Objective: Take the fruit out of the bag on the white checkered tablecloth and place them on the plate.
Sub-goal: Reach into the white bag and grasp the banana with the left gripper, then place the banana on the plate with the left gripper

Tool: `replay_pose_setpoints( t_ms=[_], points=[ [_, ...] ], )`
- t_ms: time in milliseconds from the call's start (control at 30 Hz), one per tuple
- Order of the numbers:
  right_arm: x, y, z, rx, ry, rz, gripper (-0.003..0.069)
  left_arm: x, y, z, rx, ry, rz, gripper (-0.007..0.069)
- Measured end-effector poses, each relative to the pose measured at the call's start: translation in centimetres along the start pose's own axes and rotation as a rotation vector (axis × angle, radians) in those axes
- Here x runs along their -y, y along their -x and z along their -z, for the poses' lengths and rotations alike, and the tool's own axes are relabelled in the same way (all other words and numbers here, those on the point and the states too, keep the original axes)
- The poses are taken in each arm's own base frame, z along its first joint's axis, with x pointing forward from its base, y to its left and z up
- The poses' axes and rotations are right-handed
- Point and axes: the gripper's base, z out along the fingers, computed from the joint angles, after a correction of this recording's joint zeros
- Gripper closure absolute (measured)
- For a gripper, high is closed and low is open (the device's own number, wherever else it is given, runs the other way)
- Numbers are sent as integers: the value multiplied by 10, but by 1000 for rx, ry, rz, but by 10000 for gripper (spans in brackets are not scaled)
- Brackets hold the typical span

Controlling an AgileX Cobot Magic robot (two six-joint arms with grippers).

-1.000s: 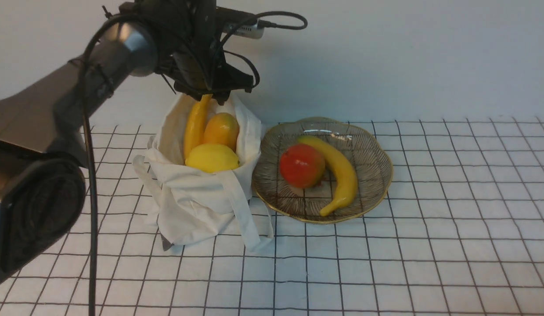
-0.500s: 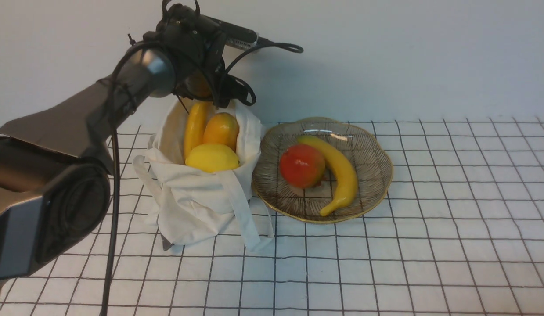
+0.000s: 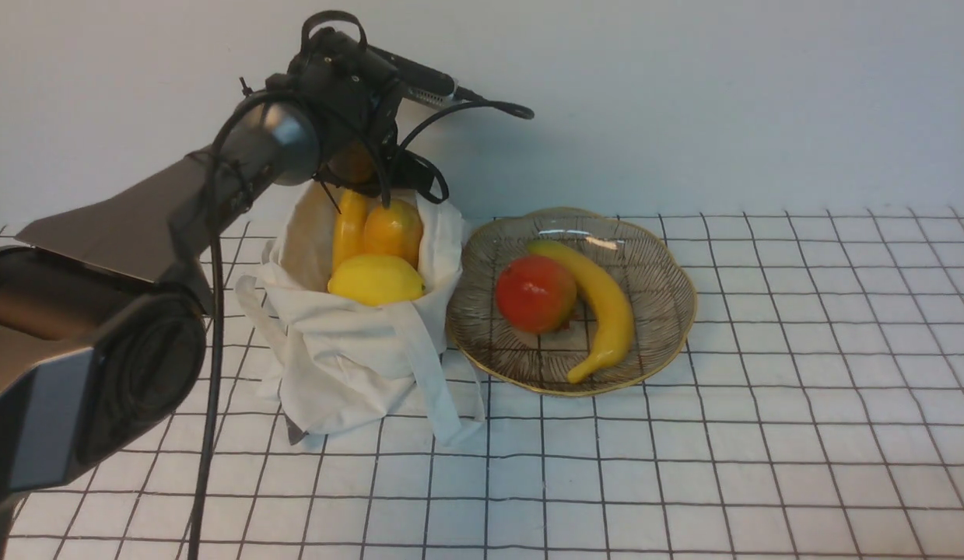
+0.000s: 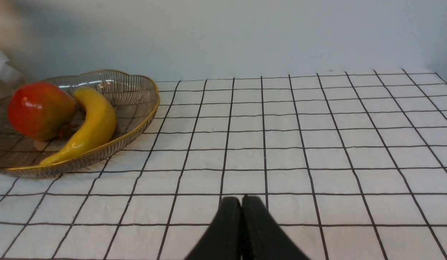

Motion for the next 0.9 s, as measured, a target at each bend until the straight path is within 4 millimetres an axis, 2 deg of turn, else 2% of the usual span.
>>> replay_pose_setpoints(
  t_ms=[33, 67, 100, 167, 267, 333, 367, 400, 533, 700, 833, 900],
  points=[
    [0, 0, 0, 0, 0, 0, 673, -2, 2, 5, 2, -2, 6, 549],
    [0, 0, 0, 0, 0, 0, 673, -6, 5, 17, 3, -7, 21, 549],
    [0, 0, 0, 0, 0, 0, 673, -7, 6, 20, 7, -7, 23, 549],
    [0, 0, 0, 0, 0, 0, 673, -15, 14, 45, 33, -6, 42, 549],
    [0, 0, 0, 0, 0, 0, 673, -33, 28, 98, 115, -6, 77, 549],
    [0, 0, 0, 0, 0, 0, 673, -39, 32, 115, 144, -6, 89, 549],
    [0, 0, 0, 0, 0, 0, 673, -45, 35, 132, 173, -6, 100, 549],
    [0, 0, 0, 0, 0, 0, 673, -46, 35, 134, 178, -6, 102, 549],
    [0, 0, 0, 0, 0, 0, 673, -60, 39, 172, 236, -5, 128, 549],
    [0, 0, 0, 0, 0, 0, 673, -63, 41, 180, 269, -8, 136, 549],
    [0, 0, 0, 0, 0, 0, 673, -58, 45, 170, 303, -16, 129, 549],
    [0, 0, 0, 0, 0, 0, 673, -53, 47, 159, 315, -22, 121, 549]
  ],
)
